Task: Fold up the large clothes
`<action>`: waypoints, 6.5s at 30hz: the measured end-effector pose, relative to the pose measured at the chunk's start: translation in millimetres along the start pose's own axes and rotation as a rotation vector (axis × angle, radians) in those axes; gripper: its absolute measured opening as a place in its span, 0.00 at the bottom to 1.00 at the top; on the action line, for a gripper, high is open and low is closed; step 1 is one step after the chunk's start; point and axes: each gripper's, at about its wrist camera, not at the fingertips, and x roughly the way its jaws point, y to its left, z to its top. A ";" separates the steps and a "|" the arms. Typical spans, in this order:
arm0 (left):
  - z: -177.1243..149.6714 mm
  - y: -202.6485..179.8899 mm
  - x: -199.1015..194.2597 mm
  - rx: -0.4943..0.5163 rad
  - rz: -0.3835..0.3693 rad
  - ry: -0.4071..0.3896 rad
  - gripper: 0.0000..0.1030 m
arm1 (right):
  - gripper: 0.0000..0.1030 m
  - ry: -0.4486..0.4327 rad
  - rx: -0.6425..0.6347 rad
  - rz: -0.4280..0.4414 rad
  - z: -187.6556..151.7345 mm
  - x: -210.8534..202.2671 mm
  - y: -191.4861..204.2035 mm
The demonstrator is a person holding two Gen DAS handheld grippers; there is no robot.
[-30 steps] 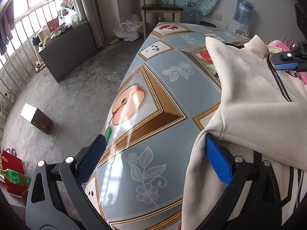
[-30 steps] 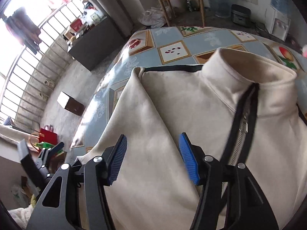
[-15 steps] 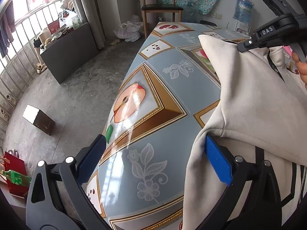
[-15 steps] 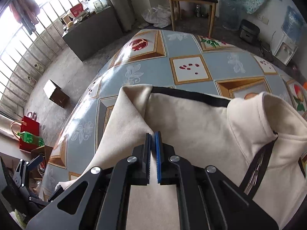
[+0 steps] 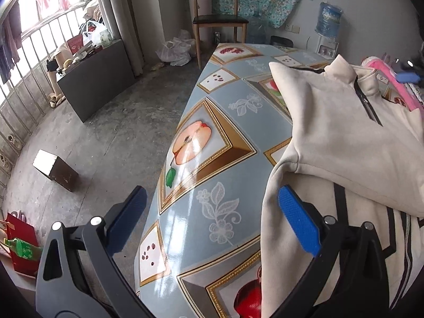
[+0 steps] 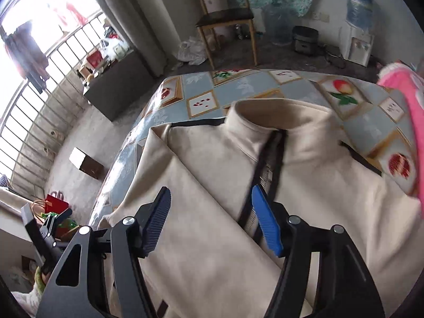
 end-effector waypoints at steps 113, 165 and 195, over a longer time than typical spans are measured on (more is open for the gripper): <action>43.1 -55.1 -8.5 -0.001 -0.140 0.010 0.94 | 0.64 -0.081 -0.030 0.012 -28.4 19.2 27.6; 67.3 -222.9 73.8 0.229 -0.157 0.100 0.94 | 0.64 -0.066 0.154 -0.173 -125.6 -30.5 -113.2; 56.7 -222.8 85.3 0.202 -0.172 0.105 0.94 | 0.39 -0.477 1.319 -0.439 -350.6 -233.4 -455.9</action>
